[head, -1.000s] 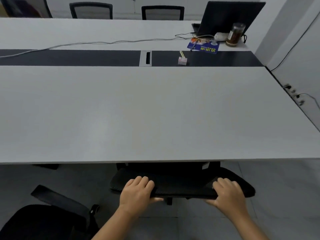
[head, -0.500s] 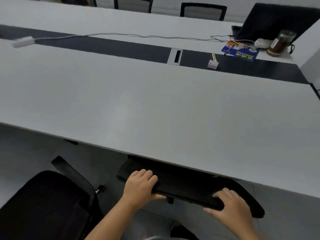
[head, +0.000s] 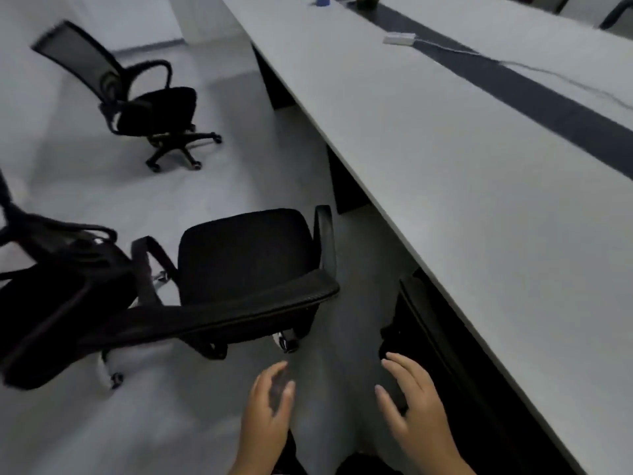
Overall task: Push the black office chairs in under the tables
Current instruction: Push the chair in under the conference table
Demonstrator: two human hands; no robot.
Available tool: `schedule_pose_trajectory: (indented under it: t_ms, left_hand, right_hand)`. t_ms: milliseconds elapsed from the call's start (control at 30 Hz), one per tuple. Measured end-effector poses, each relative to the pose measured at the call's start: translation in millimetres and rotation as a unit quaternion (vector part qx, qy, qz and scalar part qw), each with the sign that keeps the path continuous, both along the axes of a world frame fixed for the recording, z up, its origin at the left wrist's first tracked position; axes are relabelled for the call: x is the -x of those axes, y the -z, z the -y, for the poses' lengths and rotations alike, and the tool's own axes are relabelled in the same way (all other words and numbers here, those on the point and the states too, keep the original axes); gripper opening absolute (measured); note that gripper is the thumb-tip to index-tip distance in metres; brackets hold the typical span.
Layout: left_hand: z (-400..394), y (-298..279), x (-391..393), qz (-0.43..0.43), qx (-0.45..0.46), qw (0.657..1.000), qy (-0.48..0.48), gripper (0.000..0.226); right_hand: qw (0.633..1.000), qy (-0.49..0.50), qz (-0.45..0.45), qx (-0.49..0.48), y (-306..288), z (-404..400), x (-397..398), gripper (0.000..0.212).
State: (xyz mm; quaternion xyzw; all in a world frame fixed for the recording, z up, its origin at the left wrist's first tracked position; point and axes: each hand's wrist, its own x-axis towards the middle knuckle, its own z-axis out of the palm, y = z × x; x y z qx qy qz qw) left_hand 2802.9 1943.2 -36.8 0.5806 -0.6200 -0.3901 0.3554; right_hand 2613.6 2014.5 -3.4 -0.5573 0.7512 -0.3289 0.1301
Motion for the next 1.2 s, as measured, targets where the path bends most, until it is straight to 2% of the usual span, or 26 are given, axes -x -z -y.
schedule_pose_trajectory:
  t_ms: [100,167,233,300,367,433,533,600,700,800,1000,1200]
  left_hand:
    - [-12,11,-45,-0.056,-0.071,0.982,-0.168,0.031]
    - [-14,17,-68,-0.068,-0.079,0.968,-0.228,0.029]
    - [-5,17,-89,-0.054,-0.076,0.961,-0.262,0.026]
    - [16,8,-109,-0.007,-0.061,0.962,-0.266,0.034]
    - [47,-8,-128,0.08,0.018,0.97,-0.227,0.041]
    - [82,-23,-147,0.16,0.133,0.969,-0.134,0.036]
    - [133,-31,-174,0.273,0.223,0.936,0.005,0.078]
    - [158,-29,-188,0.333,0.227,0.912,0.074,0.081]
    - [172,-18,-198,0.36,0.253,0.887,0.139,0.074]
    - [179,-10,-203,0.358,0.267,0.878,0.175,0.062]
    - [209,-14,-218,0.358,0.272,0.873,0.191,0.072]
    - [243,-18,-248,0.412,0.271,0.841,0.221,0.055]
  right_hand:
    - [0.993,-0.044,0.105,-0.032,20,10,-29,0.034]
    - [0.986,-0.063,0.147,-0.039,22,19,-48,0.028]
    - [0.988,-0.069,0.138,-0.021,17,36,-65,0.051]
    - [0.994,-0.071,0.086,0.015,15,59,-77,0.08]
    - [0.997,-0.066,-0.005,0.036,13,89,-87,0.088]
    - [0.993,-0.049,-0.105,0.028,13,119,-100,0.088]
    - [0.979,-0.041,-0.196,-0.035,14,156,-118,0.093]
    - [0.969,-0.032,-0.241,-0.047,19,170,-124,0.093]
    - [0.967,-0.021,-0.253,-0.029,26,180,-124,0.091]
    - [0.961,-0.023,-0.276,-0.017,28,183,-127,0.089]
    - [0.952,-0.059,-0.301,-0.006,25,198,-135,0.087]
    - [0.953,-0.109,-0.282,-0.009,26,216,-160,0.08]
